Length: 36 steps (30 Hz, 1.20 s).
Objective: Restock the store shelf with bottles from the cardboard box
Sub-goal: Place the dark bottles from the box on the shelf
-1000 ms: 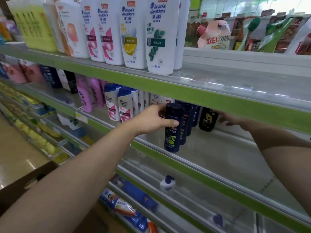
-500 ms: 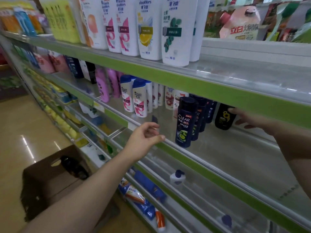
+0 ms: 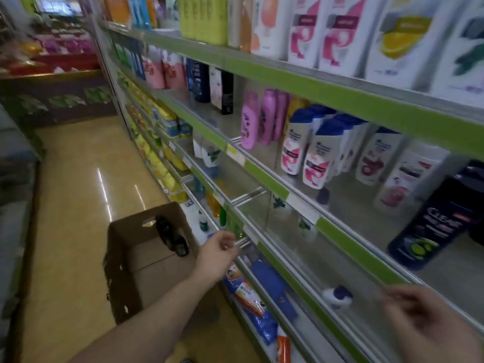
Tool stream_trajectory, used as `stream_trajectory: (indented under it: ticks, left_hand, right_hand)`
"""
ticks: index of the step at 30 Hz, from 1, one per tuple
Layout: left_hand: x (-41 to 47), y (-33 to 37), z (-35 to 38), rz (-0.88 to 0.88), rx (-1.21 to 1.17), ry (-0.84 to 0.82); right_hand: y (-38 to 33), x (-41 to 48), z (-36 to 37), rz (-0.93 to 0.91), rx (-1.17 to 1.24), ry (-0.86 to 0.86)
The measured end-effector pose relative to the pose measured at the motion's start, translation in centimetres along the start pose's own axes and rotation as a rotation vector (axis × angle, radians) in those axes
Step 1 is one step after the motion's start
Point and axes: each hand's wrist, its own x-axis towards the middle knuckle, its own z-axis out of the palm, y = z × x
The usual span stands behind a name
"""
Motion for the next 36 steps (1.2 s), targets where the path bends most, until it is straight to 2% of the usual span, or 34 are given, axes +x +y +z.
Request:
stream_trajectory:
  ticks: [1, 3, 5, 10, 15, 21, 24, 30, 36]
  left_hand:
    - [0.9, -1.4, -1.3, -0.029, 0.007, 0.021]
    - [3.0, -4.6, -4.1, -0.069, 0.010, 0.063]
    - [4.9, -7.1, -7.0, -0.101, 0.038, 0.089]
    - [11.4, -11.6, -13.4, -0.199, 0.063, 0.060]
    - [16.4, -14.9, -18.0, -0.265, 0.125, 0.061]
    - [18.4, -18.2, -22.1, -0.274, 0.175, 0.071]
    - [19.0, -20.0, -23.7, -0.359, 0.153, 0.086]
    - [21.1, -25.9, -25.2, -0.461, 0.205, 0.089]
    - [25.1, -31.2, -24.6, -0.502, 0.175, 0.094]
  right_hand:
    - [-0.7, -0.3, 2.8, 0.026, -0.032, -0.101]
    - [-1.5, -0.6, 9.0, -0.078, -0.184, -0.277]
    - [-2.5, -0.4, 15.8, -0.089, -0.239, -0.447]
    - [-8.9, 0.7, 28.3, -0.006, -0.398, -0.625]
    - [-13.3, 1.6, 36.0, -0.002, -0.472, -0.721]
    - [-14.6, 2.6, 44.6, -0.050, -0.562, -0.734]
    - [-14.9, 2.8, 48.9, -0.021, -0.556, -0.785]
    - [-12.5, 2.6, 58.7, -0.033, -0.602, -0.938]
    - [-9.5, 4.2, 66.2, -0.035, -0.653, -0.976]
